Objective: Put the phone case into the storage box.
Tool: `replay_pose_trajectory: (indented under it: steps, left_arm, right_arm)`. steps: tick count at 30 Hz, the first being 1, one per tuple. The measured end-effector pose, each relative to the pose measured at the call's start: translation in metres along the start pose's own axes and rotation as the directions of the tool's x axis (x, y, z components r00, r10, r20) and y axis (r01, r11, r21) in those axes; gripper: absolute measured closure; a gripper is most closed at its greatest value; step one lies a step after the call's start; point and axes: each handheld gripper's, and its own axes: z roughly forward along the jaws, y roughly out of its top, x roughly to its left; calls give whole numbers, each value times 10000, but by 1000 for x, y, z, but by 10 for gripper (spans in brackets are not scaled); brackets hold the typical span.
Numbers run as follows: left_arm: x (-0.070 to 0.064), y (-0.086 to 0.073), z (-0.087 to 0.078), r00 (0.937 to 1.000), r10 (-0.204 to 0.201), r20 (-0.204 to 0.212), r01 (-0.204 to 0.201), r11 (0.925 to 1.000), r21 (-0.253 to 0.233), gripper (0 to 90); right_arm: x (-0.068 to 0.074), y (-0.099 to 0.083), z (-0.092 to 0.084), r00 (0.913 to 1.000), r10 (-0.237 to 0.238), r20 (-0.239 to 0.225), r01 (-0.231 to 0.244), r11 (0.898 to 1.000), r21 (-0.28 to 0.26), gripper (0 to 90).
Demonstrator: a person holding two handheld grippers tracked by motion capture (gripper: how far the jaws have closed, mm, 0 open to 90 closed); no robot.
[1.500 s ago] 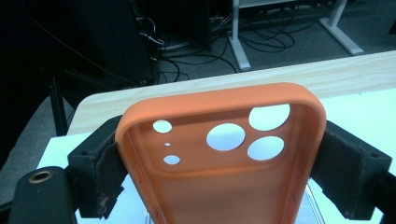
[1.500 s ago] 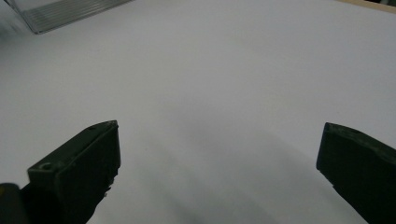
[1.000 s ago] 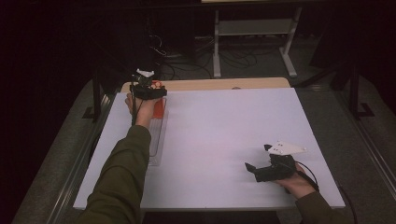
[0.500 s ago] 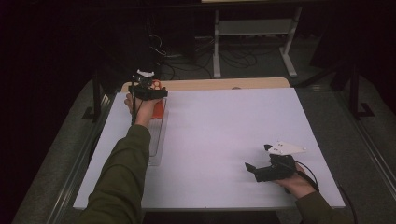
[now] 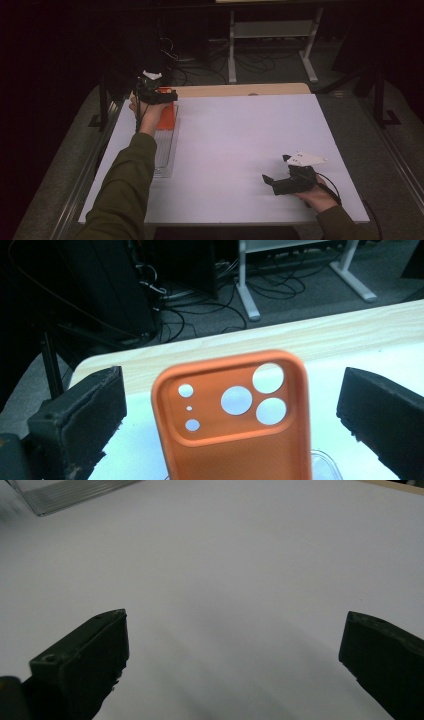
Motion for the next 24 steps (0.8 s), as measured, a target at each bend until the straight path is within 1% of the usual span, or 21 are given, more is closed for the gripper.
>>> replay_pose_trajectory:
  steps: [2,3,5,7,8,12,16,17,18,19,21,22,23,24]
  left_arm:
    - [0,1,-5,9998,66,174,-68,9999,85,0]
    - [0,2,-8,9994,215,276,-220,9996,185,0]
    - [0,3,-13,9984,317,476,-328,9992,218,0]
    - [0,4,-18,9966,417,714,-432,9989,199,0]
    - [0,4,-19,9963,396,758,-413,9989,205,0]
    - [0,4,-27,9910,531,1228,-563,9981,230,0]
    - [-1,4,-37,9819,898,1667,-950,9952,238,0]
    - [-2,3,-38,9807,864,1756,-907,9958,162,0]
    - [-1,3,-42,9766,932,1941,-992,9948,215,0]
    - [-1,3,-43,9748,897,2043,-950,9953,162,0]
    - [-1,2,-48,9690,874,2312,-911,9958,52,0]
    - [-1,1,-50,9638,967,2485,-997,9950,-4,0]
    - [-2,1,-52,9618,943,2568,-971,9953,-17,0]
    - [-2,1,-54,9570,998,2725,-1028,9947,-33,0]
  right_arm:
    - [0,0,0,10000,6,0,-6,10000,-13,0]
    - [0,0,0,10000,-4,-3,4,10000,-20,0]
    - [-1,-1,0,9999,-100,-16,100,9999,-37,0]
    - [-1,-1,0,10000,-59,-26,59,10000,-50,0]
    - [-1,-1,0,10000,-21,-42,21,10000,-59,0]
    - [0,0,0,10000,-72,-37,72,10000,-52,0]
    - [-1,0,0,10000,-57,-21,57,9999,-87,0]
    - [-1,1,0,10000,-69,-15,69,9999,-90,0]
    - [-1,1,0,10000,-79,-13,79,9999,-83,0]
    - [-1,1,0,10000,-68,-5,68,9999,-97,0]
    - [-1,2,0,10000,-74,2,74,10000,-60,0]
    - [-1,2,0,10000,-64,21,64,10000,-75,0]
    - [-1,2,0,10000,-31,26,31,10000,-84,0]
    - [-2,2,0,10000,-89,38,90,9999,-105,0]
